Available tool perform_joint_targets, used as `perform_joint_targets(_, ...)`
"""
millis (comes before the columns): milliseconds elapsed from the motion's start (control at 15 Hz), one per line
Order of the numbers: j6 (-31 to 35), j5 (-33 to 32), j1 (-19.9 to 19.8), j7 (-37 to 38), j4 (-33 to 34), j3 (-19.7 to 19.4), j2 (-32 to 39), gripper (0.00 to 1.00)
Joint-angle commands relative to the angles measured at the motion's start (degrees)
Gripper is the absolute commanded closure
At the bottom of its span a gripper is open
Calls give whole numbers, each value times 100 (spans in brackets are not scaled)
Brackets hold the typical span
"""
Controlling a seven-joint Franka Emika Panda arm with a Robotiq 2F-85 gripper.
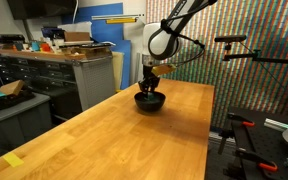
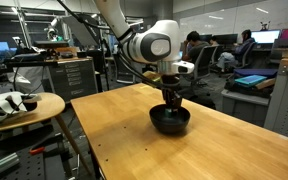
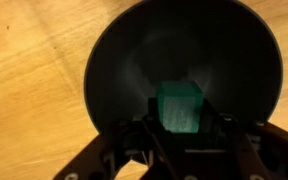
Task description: Put the block in the bowl
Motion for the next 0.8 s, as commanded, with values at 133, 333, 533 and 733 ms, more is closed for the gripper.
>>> perform_joint_targets(133,66,230,-69,-245,315,75,385,33)
perform_joint_targets(333,-16,200,-38,-206,331,28,389,19)
perform_joint_targets(533,-197,179,-32,-213,371,9,234,0)
perform_joint_targets(733,-617,185,-55,-275,454,31,-15,0)
